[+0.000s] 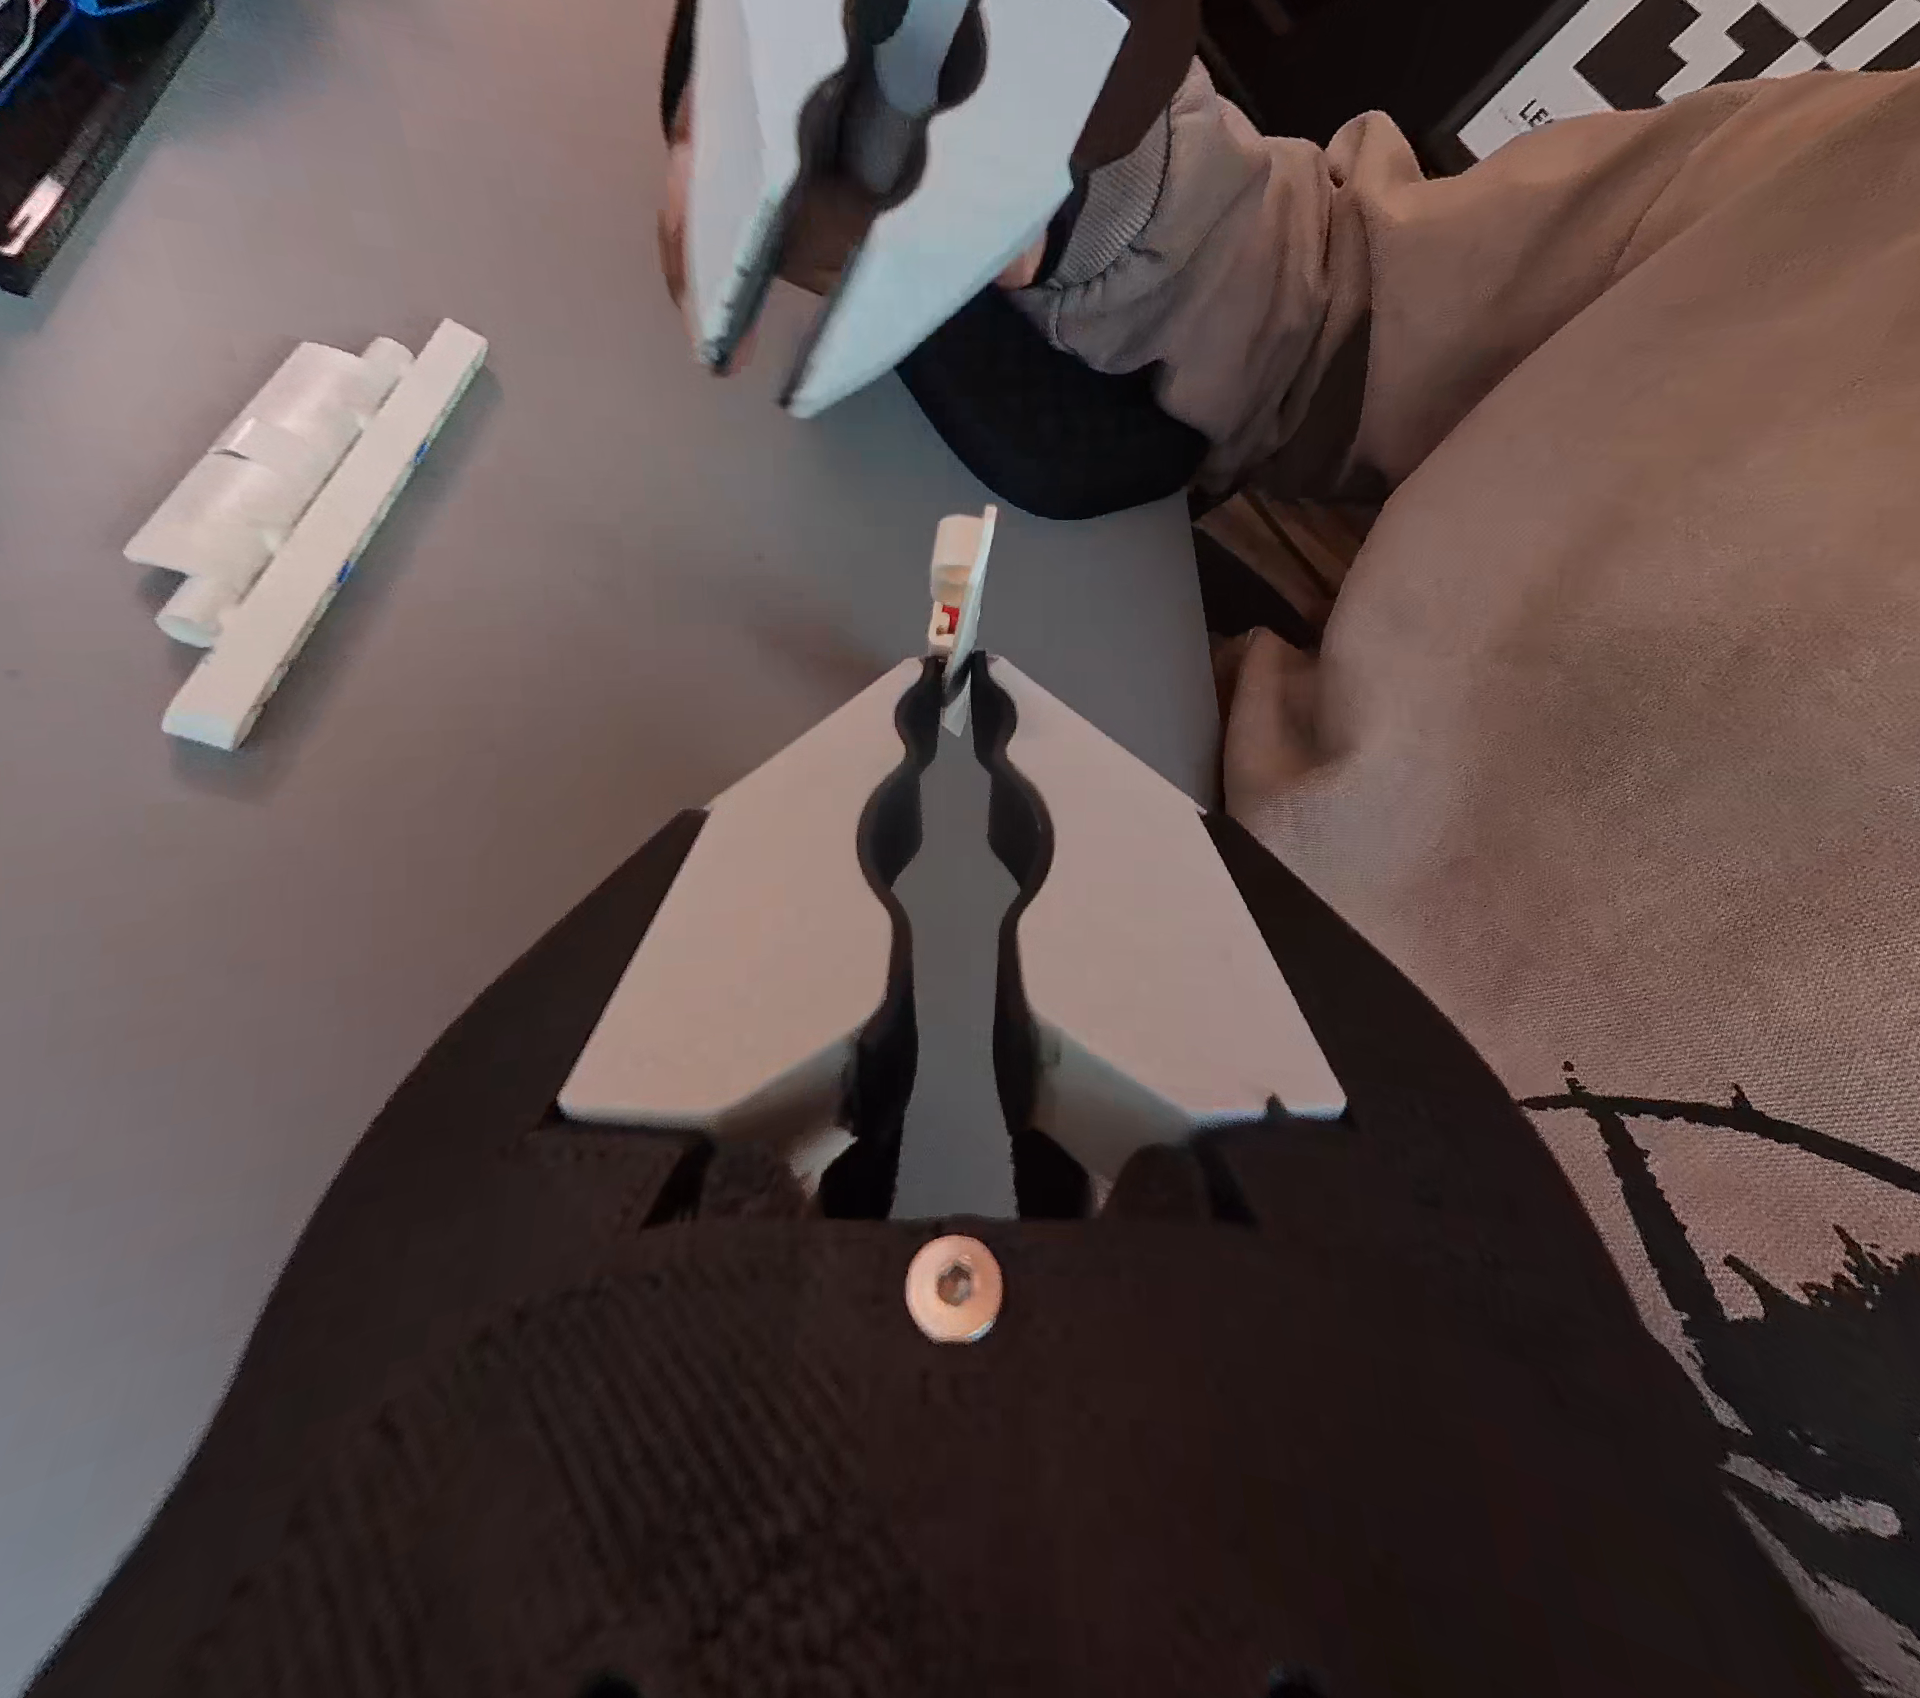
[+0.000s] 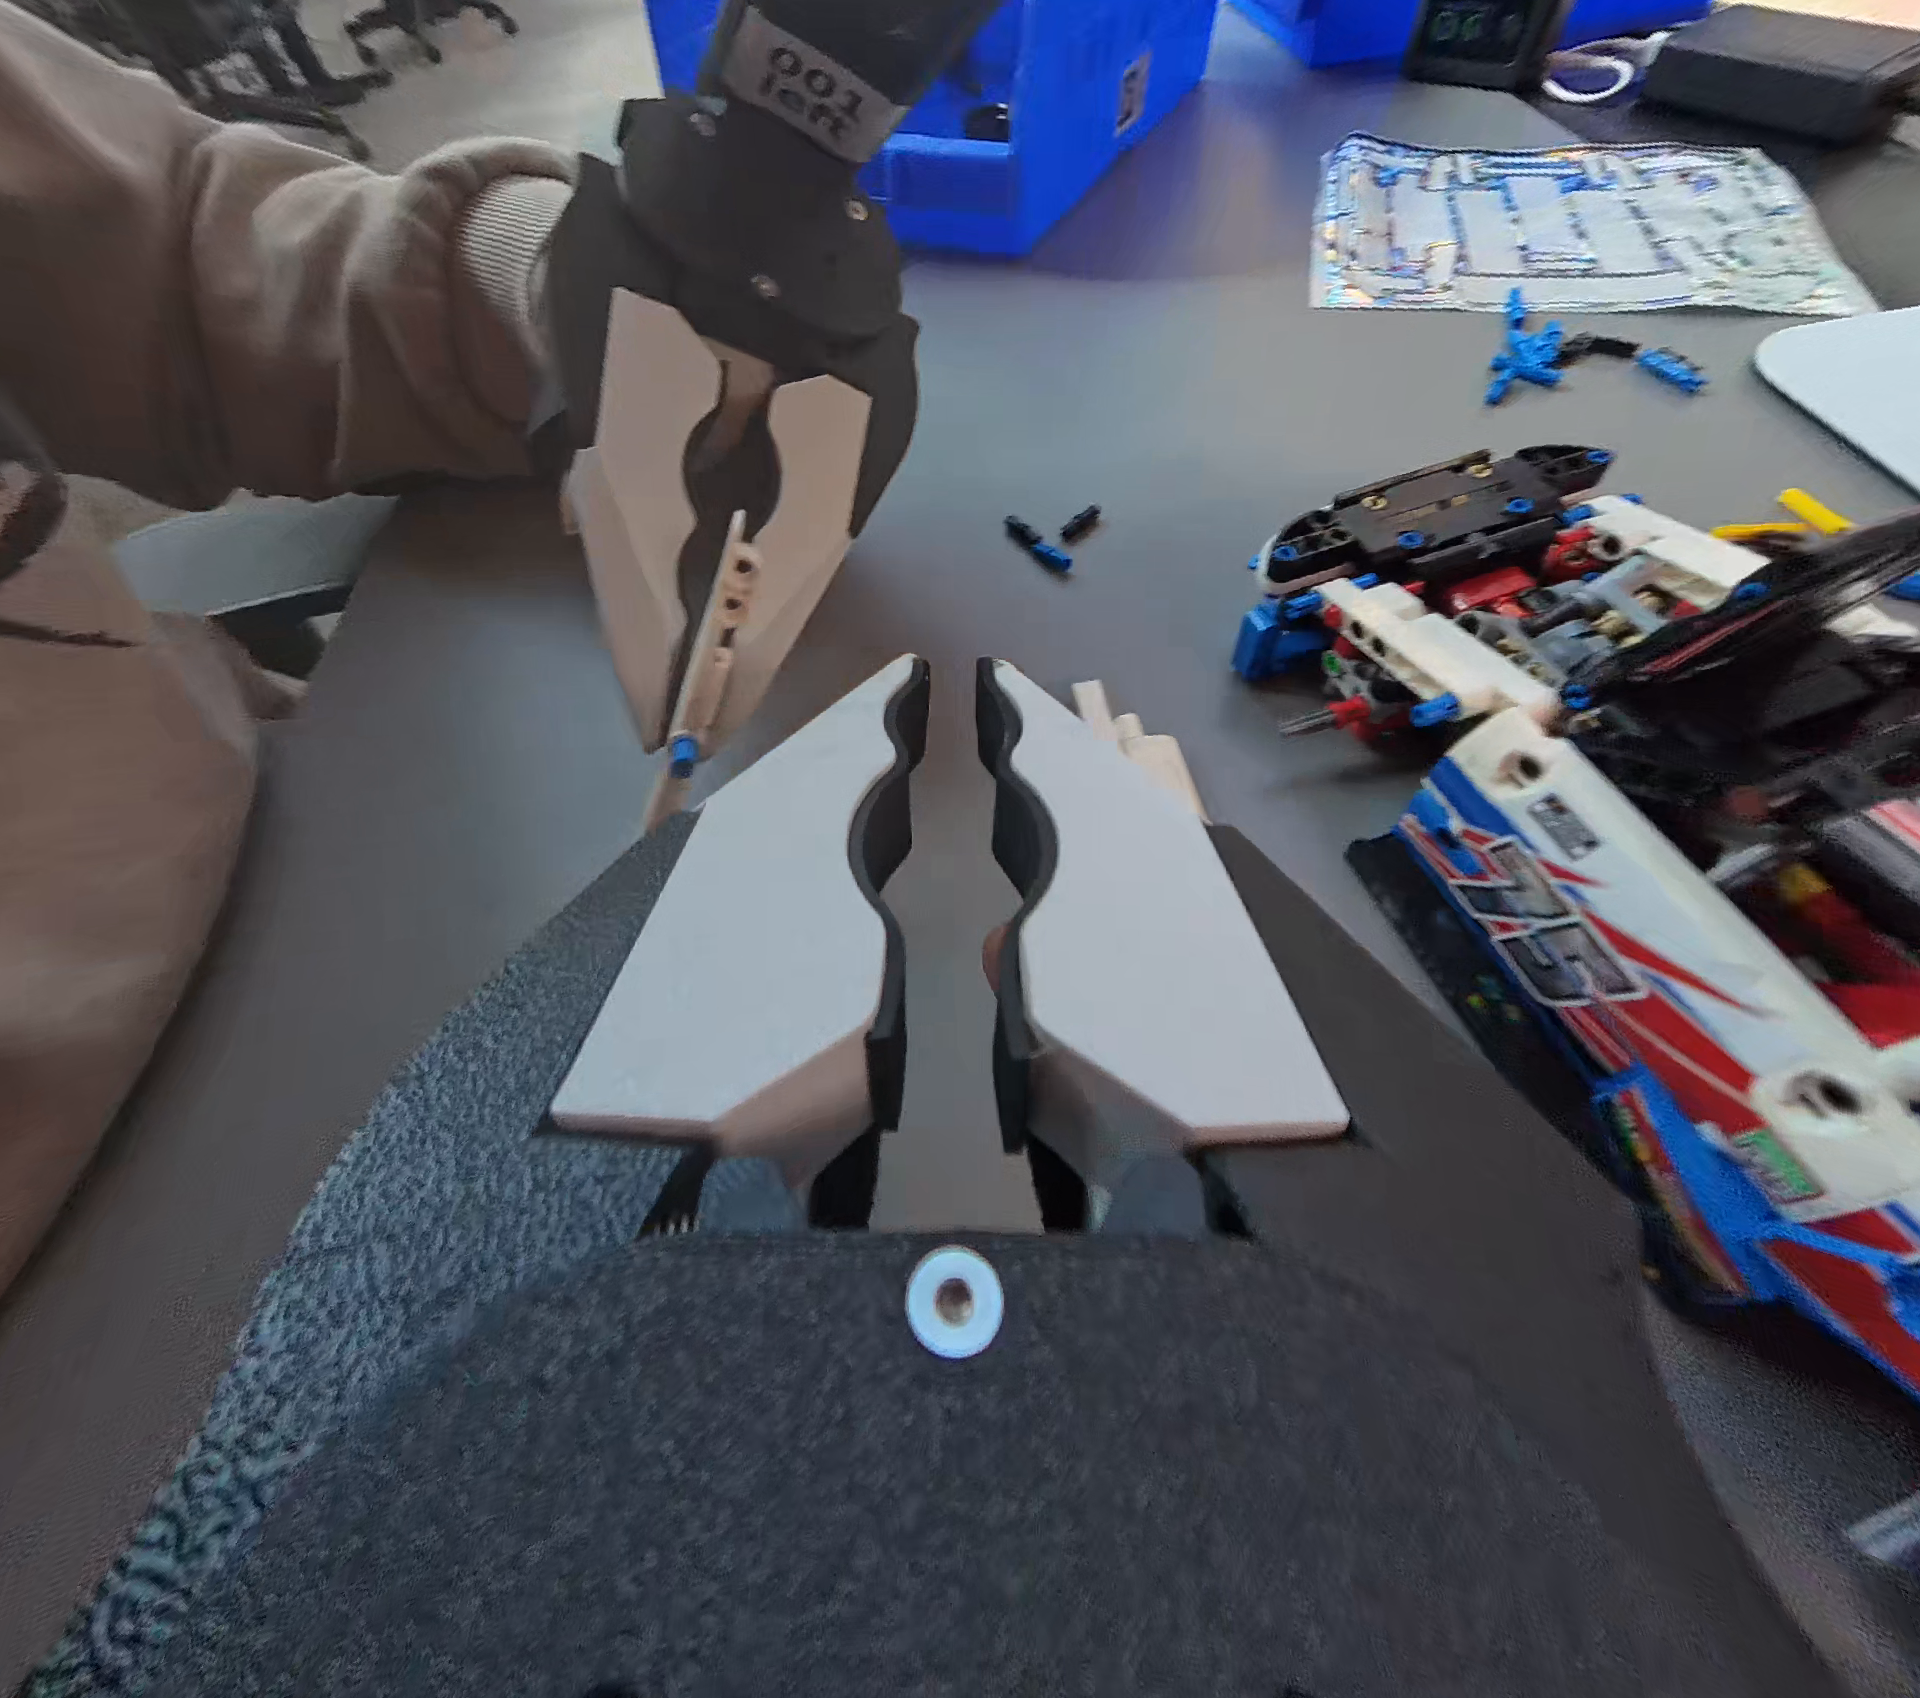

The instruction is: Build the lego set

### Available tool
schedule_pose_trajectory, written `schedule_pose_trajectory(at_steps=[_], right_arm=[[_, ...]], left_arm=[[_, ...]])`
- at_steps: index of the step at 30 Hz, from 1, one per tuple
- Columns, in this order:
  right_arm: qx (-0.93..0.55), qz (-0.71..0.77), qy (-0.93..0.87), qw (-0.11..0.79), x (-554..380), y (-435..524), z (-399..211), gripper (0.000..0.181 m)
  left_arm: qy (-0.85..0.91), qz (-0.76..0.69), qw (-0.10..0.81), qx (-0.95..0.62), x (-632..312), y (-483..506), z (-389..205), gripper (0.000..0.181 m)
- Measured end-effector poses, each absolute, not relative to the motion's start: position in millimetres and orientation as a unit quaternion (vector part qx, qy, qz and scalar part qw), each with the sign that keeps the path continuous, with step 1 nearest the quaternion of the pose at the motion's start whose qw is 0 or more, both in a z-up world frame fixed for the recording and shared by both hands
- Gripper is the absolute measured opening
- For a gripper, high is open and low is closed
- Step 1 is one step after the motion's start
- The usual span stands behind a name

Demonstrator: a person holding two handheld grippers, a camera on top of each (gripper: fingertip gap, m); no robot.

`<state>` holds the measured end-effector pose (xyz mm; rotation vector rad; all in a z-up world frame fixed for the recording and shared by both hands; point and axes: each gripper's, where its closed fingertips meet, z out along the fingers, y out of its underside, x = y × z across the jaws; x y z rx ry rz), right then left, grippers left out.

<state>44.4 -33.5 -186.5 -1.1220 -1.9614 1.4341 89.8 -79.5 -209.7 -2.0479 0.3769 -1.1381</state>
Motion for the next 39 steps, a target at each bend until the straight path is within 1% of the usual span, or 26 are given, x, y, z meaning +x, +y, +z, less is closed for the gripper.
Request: schedule_pose_trajectory(at_steps=[2, 6, 9, 12, 14, 17, 21, 24, 26, 28, 29, 33, 39], right_arm=[[-0.425, 0.485, -0.726, 0.238, 20.6, -31.6, -188.2, 0.007], [-0.46, 0.399, -0.774, 0.173, -25.3, -55.0, -211.5, 0.013], [-0.472, 0.332, -0.801, 0.159, -56.4, -67.7, -233.3, 0.015], [-0.487, 0.311, -0.806, 0.131, -72.6, -75.5, -249.8, 0.015], [-0.484, 0.289, -0.815, 0.132, -75.6, -75.4, -257.9, 0.015], [-0.476, 0.269, -0.824, 0.145, -77.8, -72.9, -259.8, 0.003], [-0.461, 0.272, -0.83, 0.156, -75.7, -69.7, -256.7, 0.003], [-0.437, 0.336, -0.82, 0.153, -61.0, -68.6, -231.2, 0.003], [-0.426, 0.328, -0.832, 0.133, -32.6, -56.8, -223.1, 0.003], [-0.404, 0.295, -0.862, 0.082, 12.4, -47.8, -228.2, 0.003], [-0.389, 0.283, -0.873, 0.076, 30.7, -43.6, -231.4, 0.003], [-0.385, 0.247, -0.885, 0.084, 71.5, -30.9, -249.5, 0.003], [-0.386, 0.248, -0.883, 0.102, 79.6, -23.8, -259.8, 0.003]], left_arm=[[0.152, -0.459, 0.375, -0.79, 91.0, -81.2, -205.7, 0.003], [0.179, -0.483, 0.373, -0.772, 103.7, -88.6, -201.8, 0.003], [0.192, -0.489, 0.374, -0.764, 109.8, -92.6, -199.8, 0.003], [0.193, -0.49, 0.381, -0.76, 109.9, -93.2, -195.9, 0.003], [0.193, -0.49, 0.387, -0.757, 109.4, -93.6, -192.6, 0.003], [0.196, -0.492, 0.392, -0.753, 110.4, -95.0, -188.7, 0.003], [0.199, -0.488, 0.395, -0.752, 112.0, -96.1, -186.5, 0.003], [0.19, -0.479, 0.405, -0.755, 107.4, -93.4, -184.5, 0.003], [0.177, -0.476, 0.413, -0.756, 101.9, -90.6, -182.3, 0.003], [0.166, -0.477, 0.418, -0.755, 97.5, -88.6, -180.3, 0.003], [0.164, -0.477, 0.418, -0.756, 96.6, -88.0, -180.2, 0.003], [0.164, -0.473, 0.405, -0.765, 99.7, -86.5, -186.6, 0.003], [0.156, -0.472, 0.386, -0.777, 101.8, -83.2, -202.0, 0.003]])
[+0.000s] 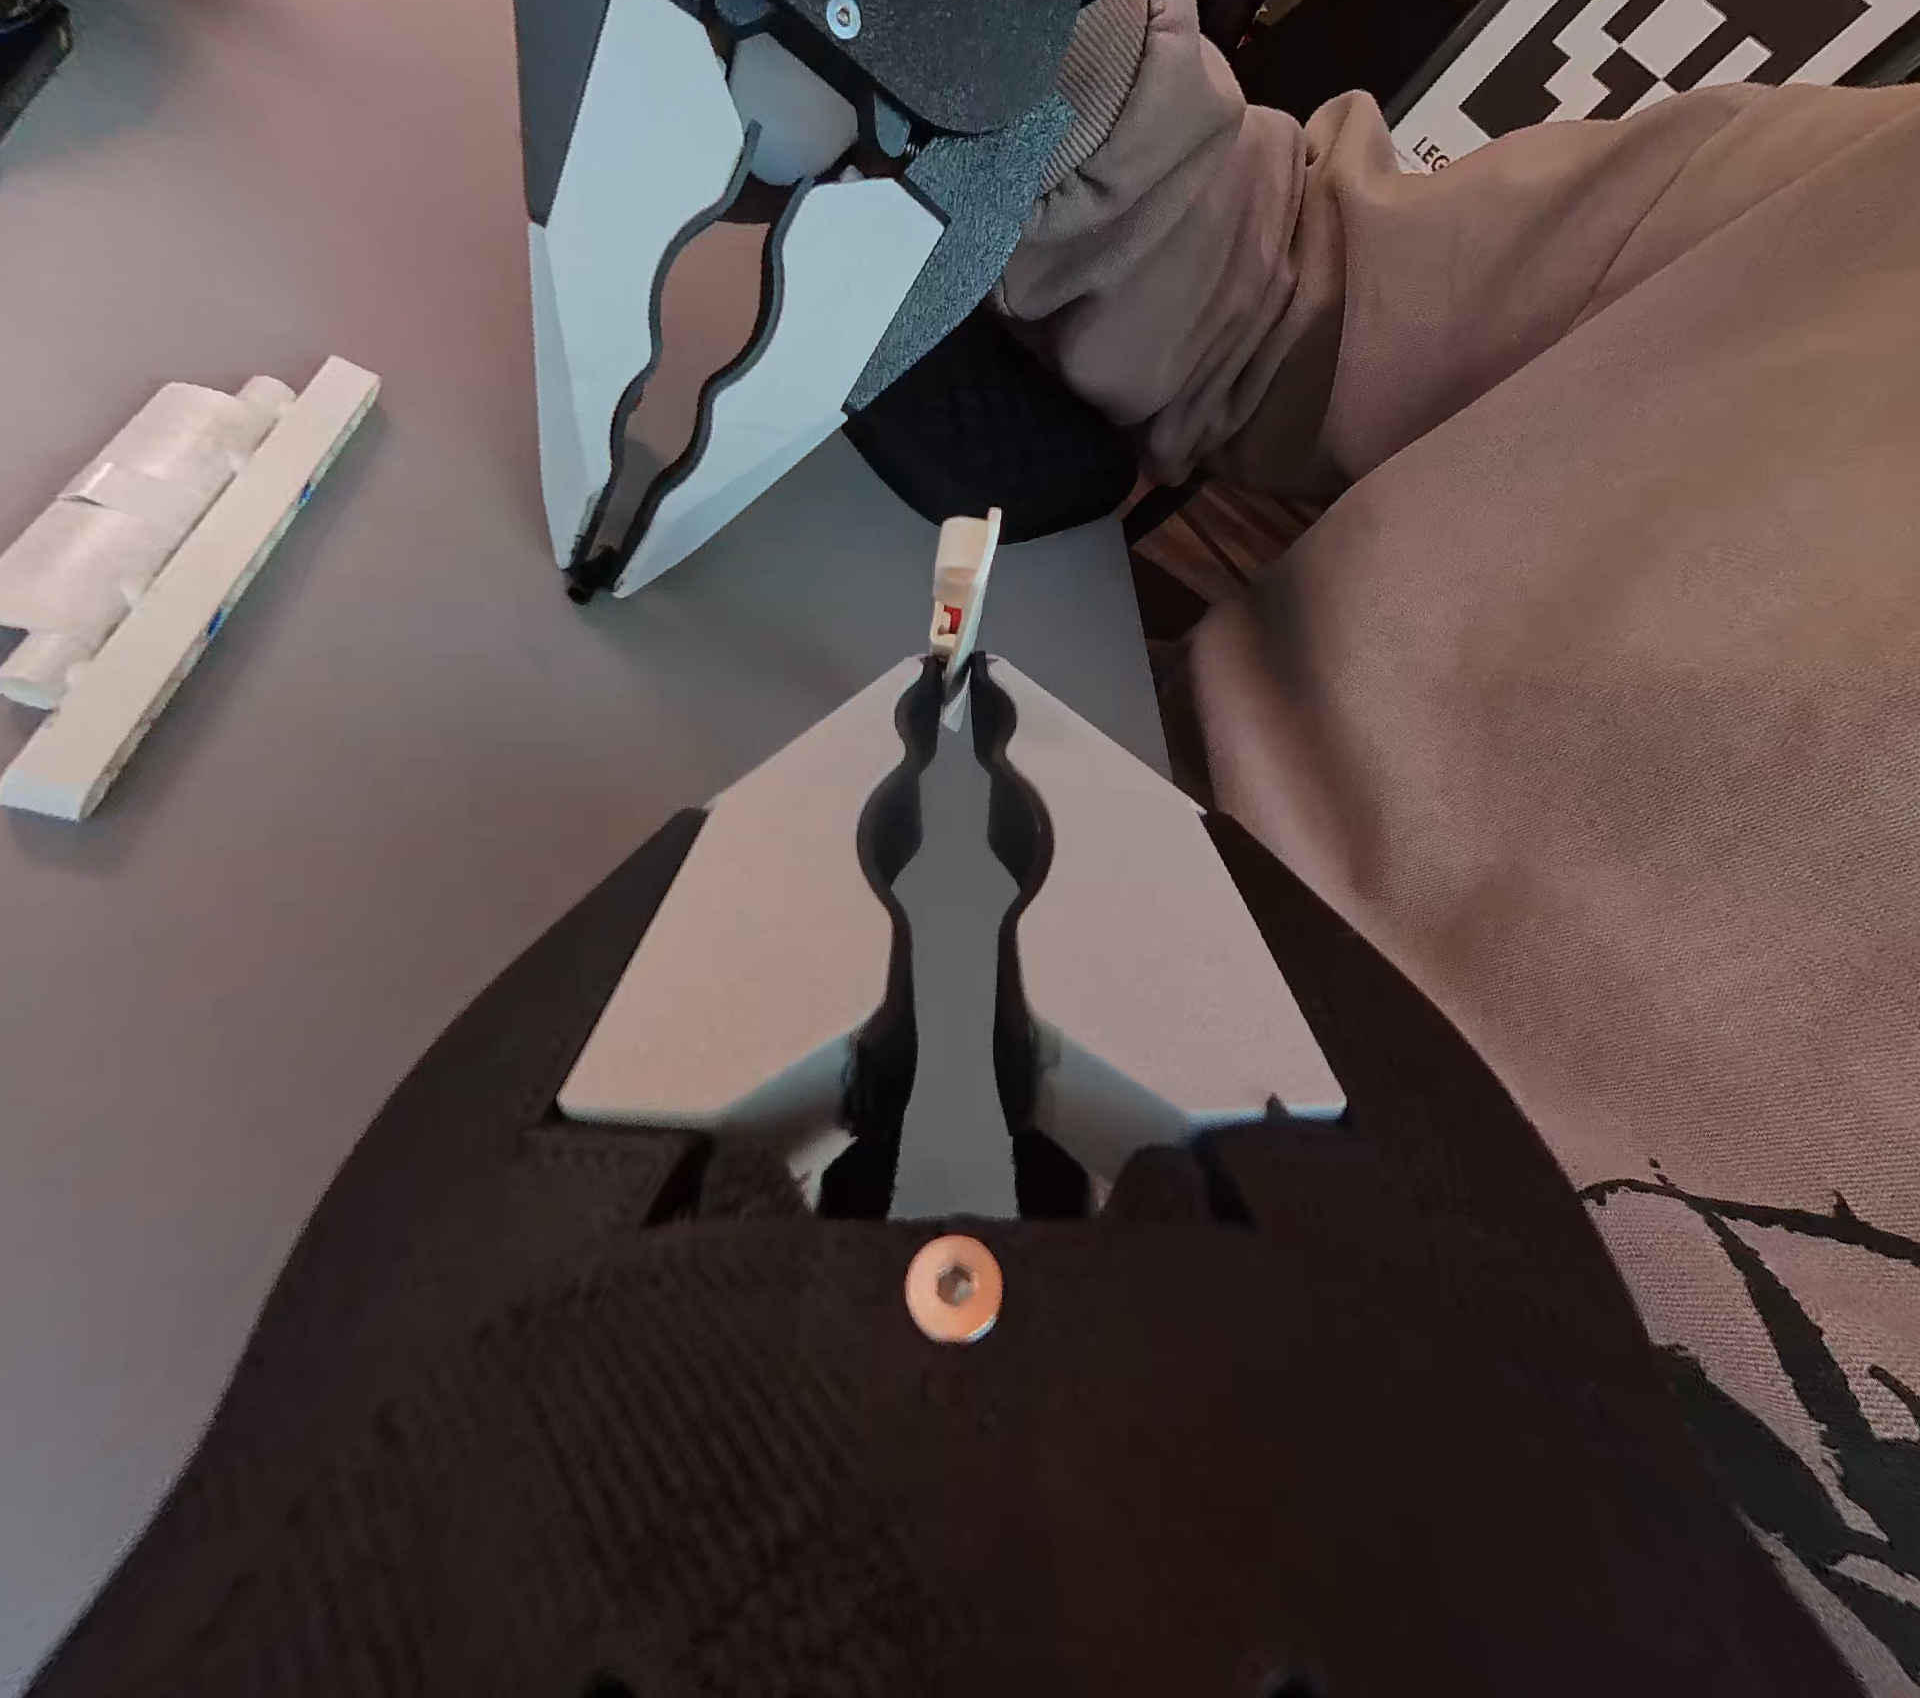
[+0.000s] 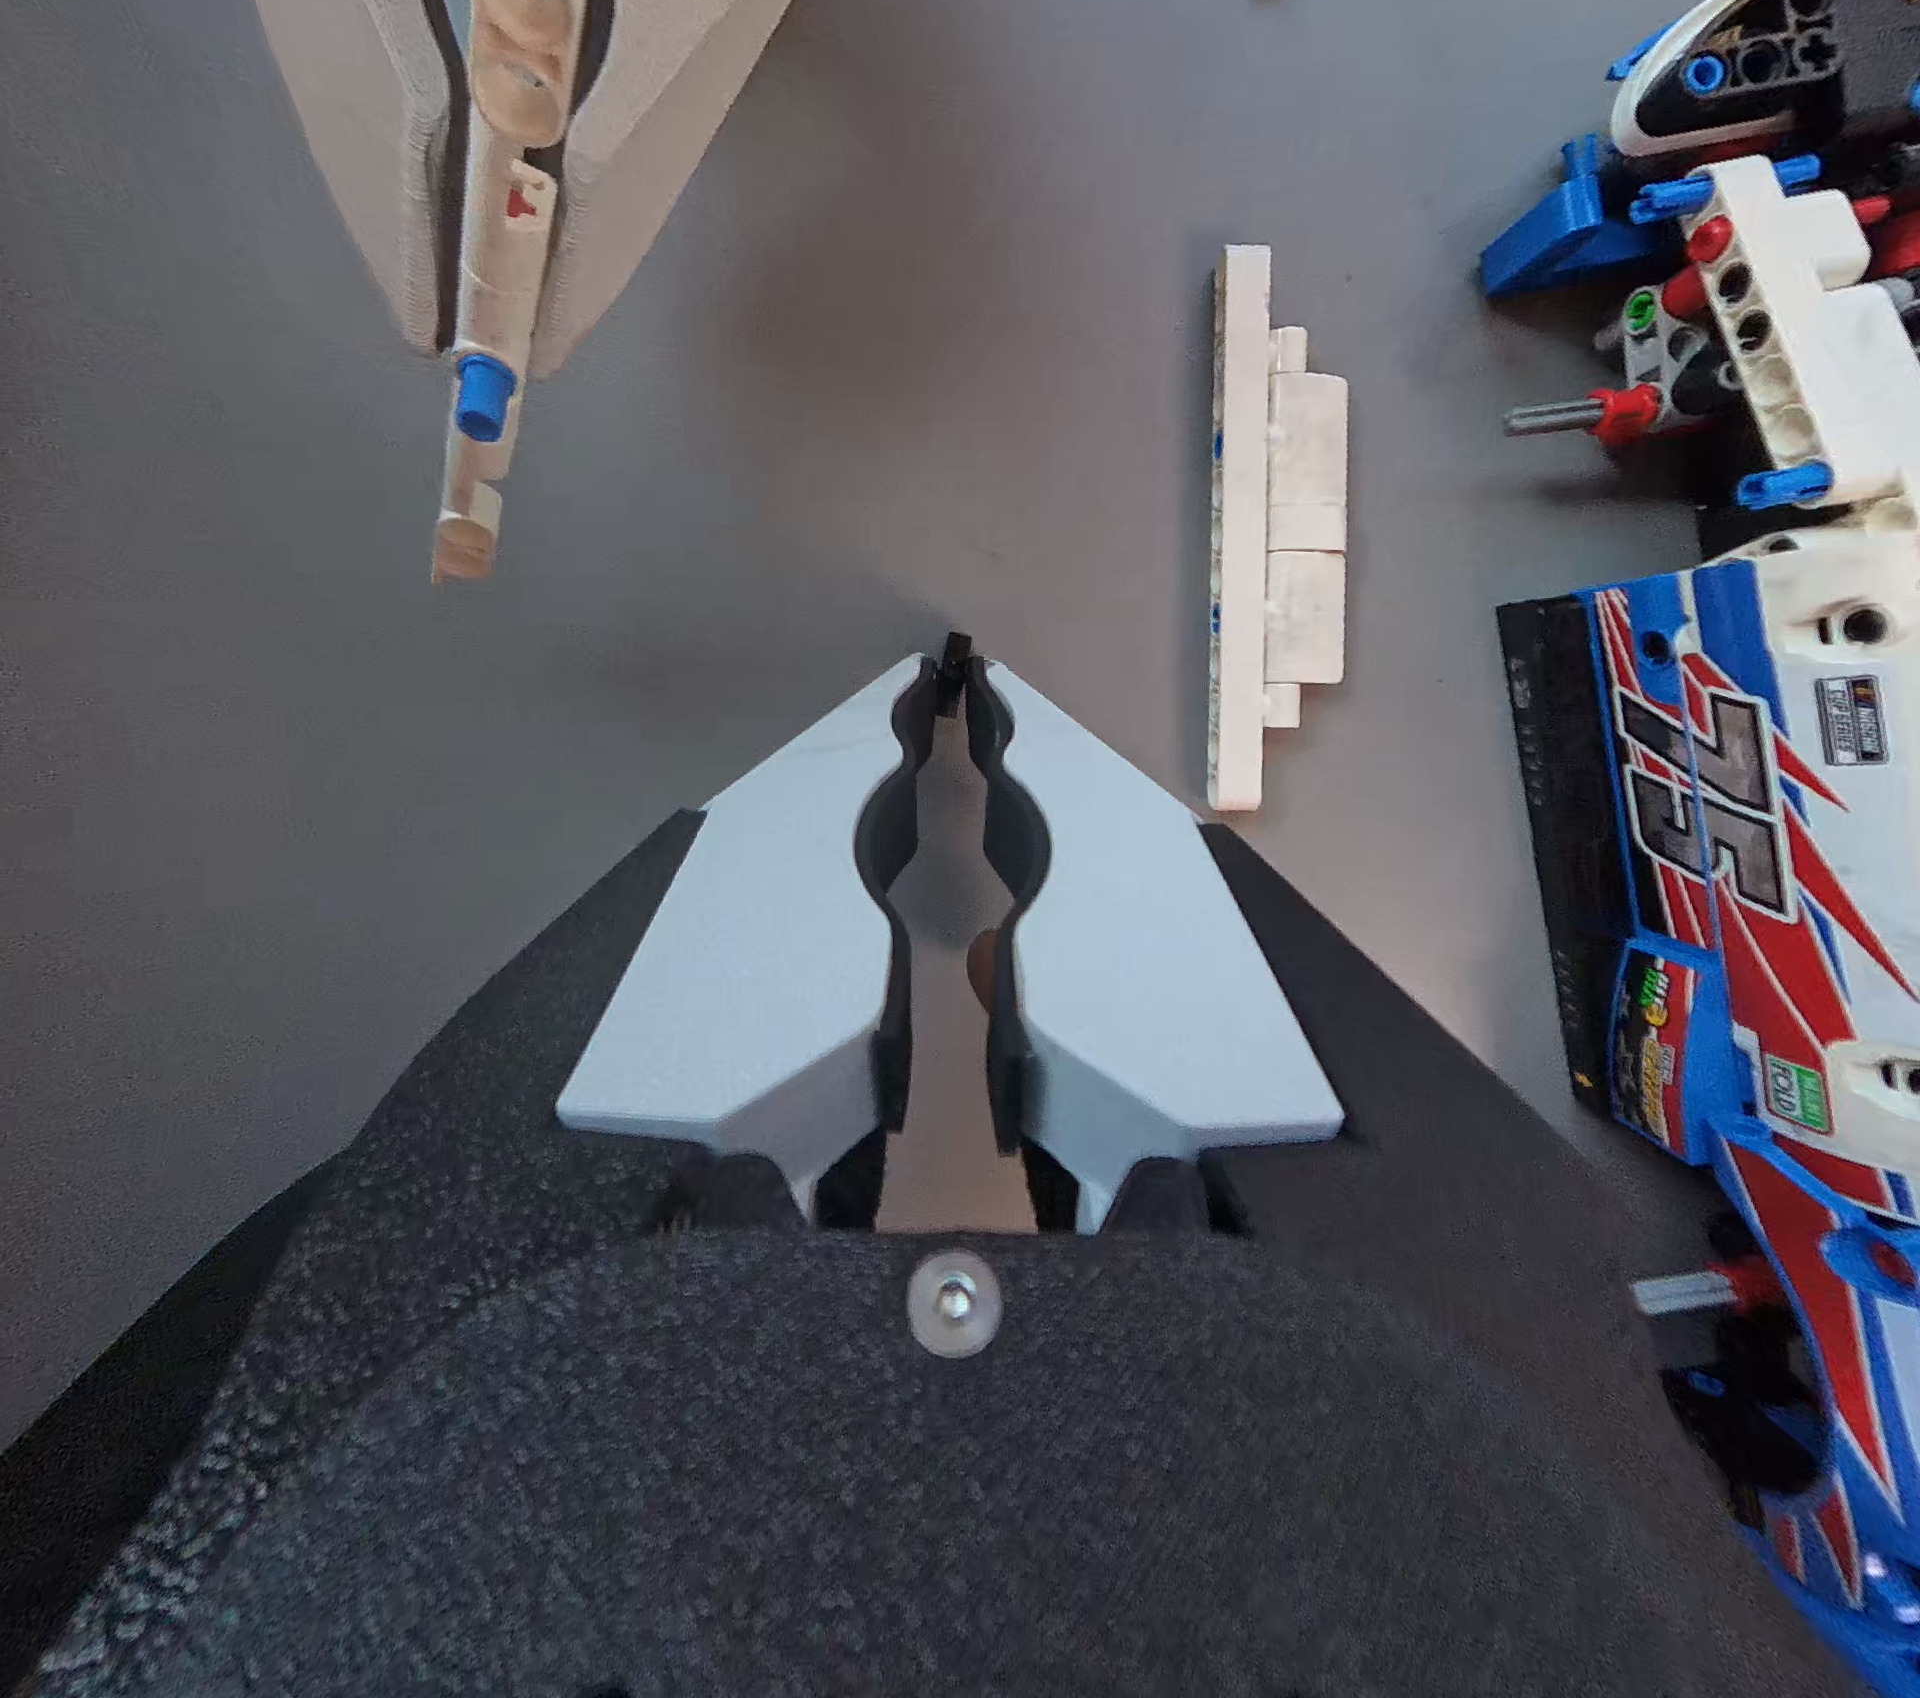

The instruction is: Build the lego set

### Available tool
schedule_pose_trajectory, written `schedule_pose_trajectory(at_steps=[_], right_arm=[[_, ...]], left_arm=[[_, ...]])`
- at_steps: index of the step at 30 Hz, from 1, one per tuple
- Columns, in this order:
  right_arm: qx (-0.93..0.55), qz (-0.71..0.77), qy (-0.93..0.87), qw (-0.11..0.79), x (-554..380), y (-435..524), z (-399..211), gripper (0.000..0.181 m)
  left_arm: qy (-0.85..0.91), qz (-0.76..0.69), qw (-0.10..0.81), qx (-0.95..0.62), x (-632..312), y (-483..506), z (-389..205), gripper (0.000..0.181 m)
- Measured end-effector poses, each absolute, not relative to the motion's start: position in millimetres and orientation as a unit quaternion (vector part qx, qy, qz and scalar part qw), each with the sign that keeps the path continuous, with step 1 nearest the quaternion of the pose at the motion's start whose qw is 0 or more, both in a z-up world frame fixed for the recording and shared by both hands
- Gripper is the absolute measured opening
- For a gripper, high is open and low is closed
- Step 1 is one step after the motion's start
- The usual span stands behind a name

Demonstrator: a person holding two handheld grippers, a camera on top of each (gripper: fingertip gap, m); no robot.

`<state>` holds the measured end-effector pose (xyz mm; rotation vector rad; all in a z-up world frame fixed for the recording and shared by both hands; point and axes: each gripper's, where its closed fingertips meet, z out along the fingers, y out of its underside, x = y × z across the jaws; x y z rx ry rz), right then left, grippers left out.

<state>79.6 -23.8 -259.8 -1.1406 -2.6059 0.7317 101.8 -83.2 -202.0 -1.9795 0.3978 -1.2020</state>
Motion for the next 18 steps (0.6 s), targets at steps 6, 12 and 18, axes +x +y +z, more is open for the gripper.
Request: schedule_pose_trajectory(at_steps=[6, 12, 18], right_arm=[[-0.382, 0.263, -0.881, 0.1, 83.6, -25.4, -259.8, 0.003], [-0.374, 0.286, -0.873, 0.124, 80.9, -25.6, -259.3, 0.003], [-0.368, 0.286, -0.873, 0.141, 81.9, -25.0, -258.8, 0.003]], left_arm=[[0.124, -0.472, 0.399, -0.777, 90.2, -74.3, -204.0, 0.003], [0.088, -0.462, 0.425, -0.773, 76.0, -64.4, -202.0, 0.003], [0.061, -0.46, 0.439, -0.769, 64.9, -58.4, -200.3, 0.003]])
